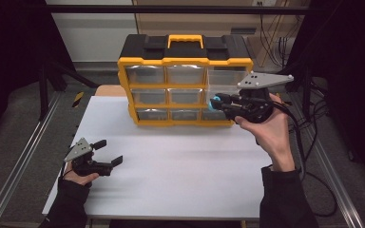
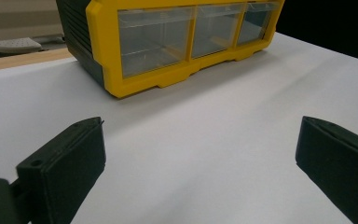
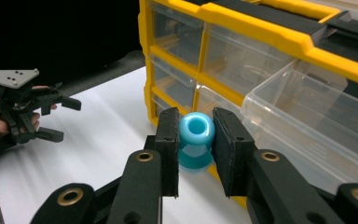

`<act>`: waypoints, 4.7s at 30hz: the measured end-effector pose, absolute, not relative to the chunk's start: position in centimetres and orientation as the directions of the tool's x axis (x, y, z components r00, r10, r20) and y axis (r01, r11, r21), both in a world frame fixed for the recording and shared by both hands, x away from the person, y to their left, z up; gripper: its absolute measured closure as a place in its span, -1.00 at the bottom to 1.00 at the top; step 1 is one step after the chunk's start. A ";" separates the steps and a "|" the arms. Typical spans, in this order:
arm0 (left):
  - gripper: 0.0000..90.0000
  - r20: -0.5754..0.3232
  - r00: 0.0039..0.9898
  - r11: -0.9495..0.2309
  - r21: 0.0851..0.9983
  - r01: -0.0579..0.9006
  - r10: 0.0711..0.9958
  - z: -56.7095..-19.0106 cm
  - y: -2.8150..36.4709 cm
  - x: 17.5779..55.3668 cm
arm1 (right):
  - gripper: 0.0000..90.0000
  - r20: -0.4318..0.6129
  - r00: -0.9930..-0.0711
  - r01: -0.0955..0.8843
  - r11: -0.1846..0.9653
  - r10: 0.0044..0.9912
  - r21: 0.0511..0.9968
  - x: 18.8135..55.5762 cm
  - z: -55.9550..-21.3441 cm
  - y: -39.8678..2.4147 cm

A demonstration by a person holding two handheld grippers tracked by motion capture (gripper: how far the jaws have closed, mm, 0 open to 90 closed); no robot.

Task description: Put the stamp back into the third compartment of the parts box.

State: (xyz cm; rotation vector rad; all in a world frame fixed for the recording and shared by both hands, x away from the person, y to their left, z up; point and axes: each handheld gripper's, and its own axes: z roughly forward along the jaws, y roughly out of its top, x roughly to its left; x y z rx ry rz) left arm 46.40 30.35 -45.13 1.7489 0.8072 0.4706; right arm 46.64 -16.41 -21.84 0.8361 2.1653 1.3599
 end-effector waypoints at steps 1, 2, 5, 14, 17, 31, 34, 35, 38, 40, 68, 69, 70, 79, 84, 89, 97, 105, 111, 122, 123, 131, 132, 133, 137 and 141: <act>-0.97 -0.080 0.689 -0.168 0.944 0.285 0.720 -45.1 30.4 46.4 | 0.61 -0.053 -0.714 0.254 0.329 0.698 0.909 46.7 -21.7 -16.4; -0.97 -0.080 0.689 -0.168 0.944 0.285 0.720 -45.1 30.3 46.4 | 0.61 -0.055 -0.712 0.254 0.330 0.700 0.909 46.7 -21.6 -16.5; -0.97 -0.081 0.689 -0.168 0.943 0.286 0.720 -45.1 30.3 46.4 | 0.61 -0.058 -0.707 0.252 0.328 0.705 0.910 46.8 -21.1 -16.5; -0.97 -0.080 0.689 -0.170 0.943 0.287 0.720 -45.2 30.3 46.4 | 0.61 -0.063 -0.694 0.244 0.316 0.717 0.917 47.2 -20.3 -16.5; -0.97 -0.080 0.689 -0.168 0.943 0.286 0.720 -45.1 30.4 46.4 | 0.61 -0.067 -0.685 0.241 0.312 0.726 0.919 47.6 -19.8 -16.5; -0.97 -0.083 0.690 -0.165 0.944 0.285 0.719 -45.1 30.4 46.4 | 0.61 -0.080 -0.649 0.251 0.312 0.757 0.916 49.1 -18.9 -16.6; -0.97 -0.083 0.690 -0.165 0.944 0.285 0.719 -45.1 30.4 46.4 | 0.61 -0.079 -0.642 0.254 0.309 0.763 0.917 49.3 -18.7 -16.7; -0.97 -0.083 0.690 -0.164 0.944 0.286 0.719 -45.1 30.4 46.4 | 0.61 -0.081 -0.641 0.253 0.309 0.763 0.917 49.4 -18.6 -16.7; -0.98 -0.083 0.690 -0.165 0.944 0.286 0.719 -45.1 30.4 46.4 | 0.61 -0.083 -0.633 0.254 0.308 0.769 0.917 49.6 -18.4 -16.7; -0.97 -0.083 0.690 -0.165 0.944 0.285 0.719 -45.1 30.4 46.4 | 0.61 -0.082 -0.629 0.260 0.308 0.773 0.915 49.7 -18.4 -16.8; -0.98 -0.085 0.689 -0.163 0.944 0.287 0.719 -45.1 30.5 46.4 | 0.61 -0.096 -0.559 0.303 0.311 0.824 0.901 52.7 -18.2 -17.3; -0.98 -0.085 0.689 -0.163 0.944 0.287 0.720 -45.1 30.5 46.4 | 0.61 -0.100 -0.556 0.304 0.313 0.825 0.900 52.8 -18.2 -17.3; -0.98 -0.084 0.689 -0.164 0.944 0.287 0.720 -45.1 30.5 46.4 | 0.61 -0.101 -0.553 0.309 0.316 0.827 0.897 52.9 -18.2 -17.4; -0.98 -0.087 0.689 -0.161 0.944 0.287 0.720 -45.1 30.5 46.4 | 0.61 -0.098 -0.541 0.325 0.315 0.835 0.891 53.6 -18.4 -17.4; -0.98 -0.086 0.689 -0.162 0.944 0.287 0.719 -45.1 30.5 46.4 | 0.61 -0.104 -0.537 0.334 0.324 0.837 0.885 53.9 -18.7 -17.5; -0.97 -0.087 0.689 -0.162 0.944 0.287 0.719 -45.1 30.5 46.4 | 0.61 -0.098 -0.533 0.345 0.321 0.841 0.882 54.0 -18.9 -17.5; -0.98 -0.086 0.689 -0.162 0.944 0.287 0.720 -45.1 30.5 46.4 | 0.61 -0.100 -0.523 0.353 0.321 0.847 0.879 54.2 -19.1 -17.7; -0.98 -0.086 0.688 -0.162 0.944 0.287 0.720 -45.1 30.5 46.5 | 0.61 -0.103 -0.518 0.361 0.326 0.849 0.874 54.6 -19.6 -17.8; -0.97 -0.086 0.688 -0.161 0.944 0.287 0.721 -45.1 30.5 46.5 | 0.61 -0.104 -0.512 0.373 0.330 0.853 0.867 54.8 -20.0 -17.9; -0.97 -0.086 0.688 -0.161 0.944 0.287 0.721 -45.1 30.5 46.4 | 0.61 -0.103 -0.501 0.389 0.330 0.859 0.860 55.1 -20.6 -18.2; -0.97 -0.086 0.688 -0.162 0.944 0.287 0.721 -45.1 30.5 46.5 | 0.61 -0.099 -0.499 0.392 0.326 0.861 0.860 55.1 -20.7 -18.2; -0.97 -0.086 0.688 -0.162 0.944 0.287 0.721 -45.1 30.5 46.5 | 0.61 -0.101 -0.495 0.399 0.329 0.863 0.856 55.3 -21.0 -18.4; -0.98 -0.086 0.688 -0.161 0.944 0.287 0.721 -45.1 30.5 46.5 | 0.61 -0.101 -0.494 0.402 0.330 0.864 0.854 55.3 -21.1 -18.4; -0.98 -0.085 0.688 -0.162 0.944 0.287 0.721 -45.1 30.5 46.5 | 0.61 -0.104 -0.493 0.402 0.332 0.864 0.853 55.4 -21.1 -18.5; -0.98 -0.086 0.688 -0.162 0.944 0.287 0.721 -45.1 30.5 46.5 | 0.61 -0.100 -0.488 0.410 0.329 0.867 0.851 55.5 -21.4 -18.6; -0.97 -0.086 0.687 -0.162 0.944 0.288 0.721 -45.1 30.5 46.5 | 0.61 -0.103 -0.485 0.416 0.332 0.868 0.847 55.6 -21.6 -18.7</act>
